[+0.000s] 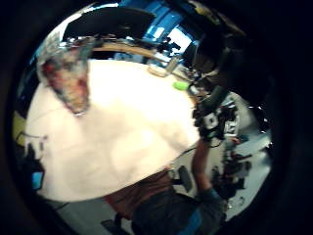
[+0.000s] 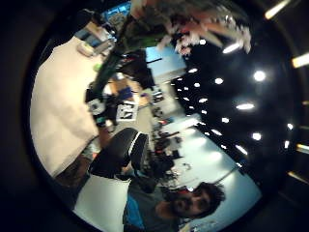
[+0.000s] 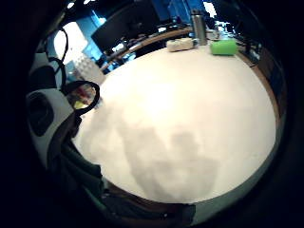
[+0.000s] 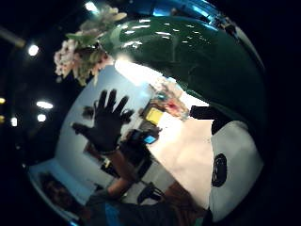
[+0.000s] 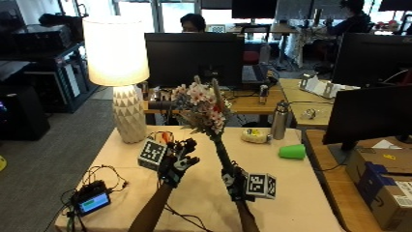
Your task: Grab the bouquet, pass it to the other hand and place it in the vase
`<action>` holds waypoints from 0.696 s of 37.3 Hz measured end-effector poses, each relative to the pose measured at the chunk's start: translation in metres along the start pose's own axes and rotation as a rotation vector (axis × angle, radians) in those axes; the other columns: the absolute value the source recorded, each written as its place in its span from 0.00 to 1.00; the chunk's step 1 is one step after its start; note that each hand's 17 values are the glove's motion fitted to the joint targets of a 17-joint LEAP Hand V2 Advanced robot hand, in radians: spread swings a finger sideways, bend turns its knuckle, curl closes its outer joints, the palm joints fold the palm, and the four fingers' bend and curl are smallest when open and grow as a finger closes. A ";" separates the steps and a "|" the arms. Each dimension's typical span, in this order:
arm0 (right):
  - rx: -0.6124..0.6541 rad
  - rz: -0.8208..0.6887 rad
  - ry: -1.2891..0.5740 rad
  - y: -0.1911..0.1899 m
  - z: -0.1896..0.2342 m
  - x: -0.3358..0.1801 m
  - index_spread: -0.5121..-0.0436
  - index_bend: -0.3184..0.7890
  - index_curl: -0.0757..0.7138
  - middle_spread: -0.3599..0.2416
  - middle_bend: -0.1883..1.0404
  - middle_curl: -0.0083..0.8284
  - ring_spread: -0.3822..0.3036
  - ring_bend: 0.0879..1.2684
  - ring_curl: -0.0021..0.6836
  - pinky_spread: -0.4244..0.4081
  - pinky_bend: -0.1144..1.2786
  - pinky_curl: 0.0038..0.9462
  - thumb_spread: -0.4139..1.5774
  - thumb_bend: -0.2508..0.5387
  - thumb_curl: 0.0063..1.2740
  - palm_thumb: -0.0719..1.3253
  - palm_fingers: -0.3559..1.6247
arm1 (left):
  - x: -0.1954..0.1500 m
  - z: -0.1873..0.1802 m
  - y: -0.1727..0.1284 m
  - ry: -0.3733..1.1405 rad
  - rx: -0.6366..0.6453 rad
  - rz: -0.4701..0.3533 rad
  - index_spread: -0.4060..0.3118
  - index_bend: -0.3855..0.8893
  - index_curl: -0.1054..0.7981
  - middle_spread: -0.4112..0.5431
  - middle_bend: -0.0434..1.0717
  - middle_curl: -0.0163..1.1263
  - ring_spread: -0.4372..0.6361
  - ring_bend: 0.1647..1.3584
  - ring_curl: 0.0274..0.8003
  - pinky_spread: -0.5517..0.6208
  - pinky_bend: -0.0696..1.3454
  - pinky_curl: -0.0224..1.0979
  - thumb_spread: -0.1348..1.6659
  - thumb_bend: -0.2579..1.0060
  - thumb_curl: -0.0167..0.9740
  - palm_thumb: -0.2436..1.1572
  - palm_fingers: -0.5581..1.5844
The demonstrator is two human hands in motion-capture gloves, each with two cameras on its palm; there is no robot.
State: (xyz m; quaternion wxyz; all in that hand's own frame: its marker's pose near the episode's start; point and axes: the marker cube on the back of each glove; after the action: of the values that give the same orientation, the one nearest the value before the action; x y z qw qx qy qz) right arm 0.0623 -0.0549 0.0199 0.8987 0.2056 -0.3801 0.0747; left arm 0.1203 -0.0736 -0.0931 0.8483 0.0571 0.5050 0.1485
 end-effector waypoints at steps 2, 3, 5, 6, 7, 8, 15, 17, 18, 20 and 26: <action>-0.005 -0.012 -0.050 0.003 0.004 -0.010 0.48 0.44 0.62 0.29 0.61 0.68 0.24 0.63 0.75 0.13 0.55 0.47 0.37 0.28 0.57 0.79 0.84 | 0.005 0.007 -0.008 0.100 -0.003 -0.008 0.44 0.40 0.45 0.46 0.21 0.30 0.55 0.36 0.35 0.69 0.36 0.34 0.60 0.19 0.33 0.37 0.50; -0.008 -0.017 -0.072 0.004 0.006 -0.016 0.48 0.44 0.62 0.29 0.61 0.68 0.24 0.63 0.75 0.13 0.55 0.47 0.37 0.28 0.57 0.79 0.84 | 0.008 0.011 -0.012 0.141 -0.004 -0.012 0.44 0.40 0.45 0.46 0.20 0.30 0.54 0.36 0.35 0.69 0.35 0.34 0.60 0.18 0.34 0.38 0.50; -0.013 -0.026 -0.110 0.007 0.010 -0.026 0.48 0.44 0.63 0.29 0.61 0.68 0.24 0.63 0.75 0.13 0.55 0.47 0.37 0.28 0.57 0.78 0.84 | 0.011 0.020 -0.020 0.200 -0.002 -0.013 0.45 0.40 0.44 0.45 0.20 0.30 0.54 0.36 0.35 0.69 0.36 0.34 0.59 0.19 0.34 0.39 0.50; -0.015 -0.031 -0.124 0.008 0.012 -0.029 0.48 0.44 0.63 0.29 0.61 0.68 0.24 0.63 0.75 0.13 0.55 0.47 0.37 0.28 0.57 0.78 0.84 | 0.012 0.023 -0.024 0.225 0.001 -0.007 0.45 0.39 0.44 0.44 0.20 0.30 0.53 0.36 0.35 0.68 0.36 0.34 0.59 0.19 0.34 0.40 0.50; -0.017 -0.035 -0.139 0.009 0.014 -0.032 0.48 0.44 0.63 0.29 0.61 0.68 0.24 0.63 0.75 0.13 0.55 0.48 0.37 0.28 0.57 0.78 0.84 | 0.012 0.026 -0.027 0.252 0.005 0.000 0.46 0.39 0.44 0.44 0.21 0.31 0.53 0.36 0.36 0.68 0.36 0.34 0.58 0.19 0.34 0.40 0.50; -0.021 -0.038 -0.155 0.009 0.017 -0.034 0.48 0.44 0.64 0.29 0.61 0.68 0.24 0.63 0.75 0.13 0.55 0.48 0.37 0.28 0.58 0.78 0.84 | 0.012 0.029 -0.030 0.288 0.011 0.007 0.47 0.38 0.43 0.44 0.20 0.31 0.53 0.36 0.36 0.68 0.37 0.34 0.58 0.19 0.34 0.41 0.50; -0.062 -0.057 -0.344 0.017 0.045 -0.046 0.48 0.43 0.65 0.29 0.61 0.69 0.24 0.63 0.75 0.13 0.55 0.48 0.37 0.28 0.58 0.77 0.84 | 0.009 0.048 -0.054 0.622 0.043 0.002 0.49 0.38 0.41 0.41 0.20 0.31 0.51 0.37 0.36 0.66 0.38 0.35 0.56 0.18 0.36 0.44 0.49; -0.066 -0.073 -0.374 0.019 0.047 -0.052 0.48 0.43 0.65 0.29 0.61 0.69 0.24 0.63 0.75 0.13 0.55 0.48 0.37 0.28 0.59 0.77 0.84 | 0.002 0.053 -0.060 0.674 0.031 -0.008 0.45 0.38 0.41 0.37 0.22 0.32 0.46 0.38 0.36 0.62 0.38 0.35 0.56 0.20 0.37 0.48 0.53; -0.063 -0.094 -0.404 0.020 0.048 -0.056 0.48 0.43 0.65 0.29 0.61 0.69 0.24 0.63 0.75 0.13 0.55 0.48 0.37 0.28 0.59 0.77 0.84 | -0.001 0.056 -0.063 0.704 0.021 -0.020 0.44 0.39 0.41 0.35 0.22 0.32 0.44 0.38 0.36 0.61 0.38 0.35 0.56 0.20 0.37 0.49 0.55; -0.055 -0.145 -0.476 0.020 0.049 -0.063 0.48 0.43 0.65 0.29 0.61 0.69 0.24 0.63 0.75 0.13 0.55 0.48 0.37 0.28 0.59 0.77 0.84 | -0.004 0.061 -0.066 0.769 -0.004 -0.056 0.41 0.37 0.40 0.30 0.24 0.32 0.37 0.40 0.37 0.53 0.40 0.36 0.56 0.21 0.38 0.53 0.62; -0.077 -0.102 -0.464 0.023 0.058 -0.057 0.47 0.43 0.66 0.29 0.61 0.69 0.24 0.63 0.75 0.13 0.55 0.48 0.37 0.28 0.60 0.77 0.84 | -0.014 0.072 -0.072 0.826 -0.102 -0.109 0.32 0.38 0.38 0.20 0.23 0.34 0.22 0.41 0.38 0.34 0.45 0.36 0.55 0.23 0.42 0.64 0.73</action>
State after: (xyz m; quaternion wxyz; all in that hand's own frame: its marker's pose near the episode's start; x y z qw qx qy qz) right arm -0.0219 -0.0579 0.0229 0.7972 0.2015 -0.5680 -0.0344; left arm 0.1910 -0.1429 -0.0645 0.5828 -0.0760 0.7971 0.1387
